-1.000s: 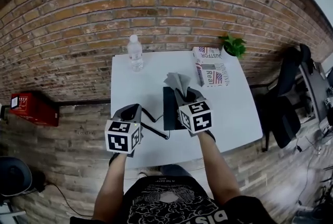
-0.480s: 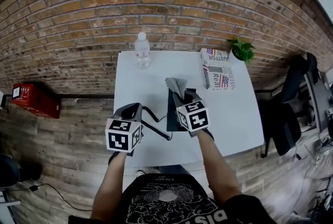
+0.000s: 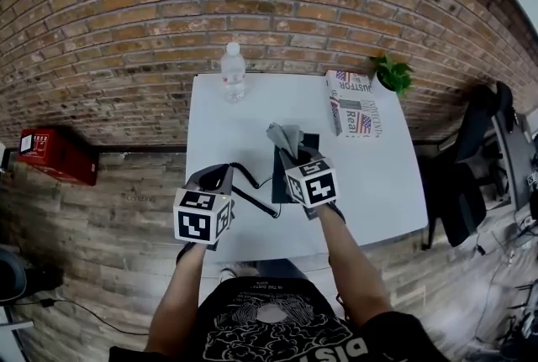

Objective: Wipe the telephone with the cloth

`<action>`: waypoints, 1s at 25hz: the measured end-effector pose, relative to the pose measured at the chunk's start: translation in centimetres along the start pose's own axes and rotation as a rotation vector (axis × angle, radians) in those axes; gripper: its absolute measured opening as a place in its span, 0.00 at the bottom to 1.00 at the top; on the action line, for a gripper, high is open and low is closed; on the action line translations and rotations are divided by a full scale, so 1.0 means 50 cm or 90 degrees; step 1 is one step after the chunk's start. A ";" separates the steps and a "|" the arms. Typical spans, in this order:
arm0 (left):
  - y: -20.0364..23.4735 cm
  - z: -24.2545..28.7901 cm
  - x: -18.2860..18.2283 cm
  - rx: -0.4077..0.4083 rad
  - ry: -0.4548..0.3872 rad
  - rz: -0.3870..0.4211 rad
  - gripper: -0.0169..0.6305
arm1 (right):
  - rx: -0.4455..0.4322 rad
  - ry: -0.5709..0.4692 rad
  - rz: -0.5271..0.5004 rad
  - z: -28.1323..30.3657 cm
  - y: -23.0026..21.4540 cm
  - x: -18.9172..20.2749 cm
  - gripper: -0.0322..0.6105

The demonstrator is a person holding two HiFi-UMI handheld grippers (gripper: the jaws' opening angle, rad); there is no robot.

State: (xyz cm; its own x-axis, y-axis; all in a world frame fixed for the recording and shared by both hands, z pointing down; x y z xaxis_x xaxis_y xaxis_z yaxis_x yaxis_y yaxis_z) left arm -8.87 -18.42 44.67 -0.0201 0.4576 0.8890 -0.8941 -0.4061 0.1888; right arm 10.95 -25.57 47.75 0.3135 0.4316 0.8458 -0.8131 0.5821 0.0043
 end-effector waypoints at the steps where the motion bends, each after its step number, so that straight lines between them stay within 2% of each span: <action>1: -0.001 -0.003 0.002 0.001 0.001 0.000 0.04 | 0.000 0.001 0.000 -0.001 0.003 0.003 0.07; 25: -0.019 -0.054 0.051 0.026 0.015 0.003 0.04 | 0.004 0.032 0.052 -0.053 0.069 0.095 0.07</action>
State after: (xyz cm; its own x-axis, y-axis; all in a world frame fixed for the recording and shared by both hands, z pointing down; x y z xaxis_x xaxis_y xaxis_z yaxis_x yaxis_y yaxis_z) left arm -9.28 -14.73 45.66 -0.0349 0.4741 0.8798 -0.8753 -0.4394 0.2021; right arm 10.91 -19.67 50.34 0.2703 0.5114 0.8157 -0.8397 0.5396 -0.0601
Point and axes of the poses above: the fingertips, and each gripper's own axes: z forward along the fingers, y to its left, x out of its underside, the point moved 8 cm from there along -z, backward along the fingers, and after that the axes turned 6 degrees about -y, right-handed, at the moved point
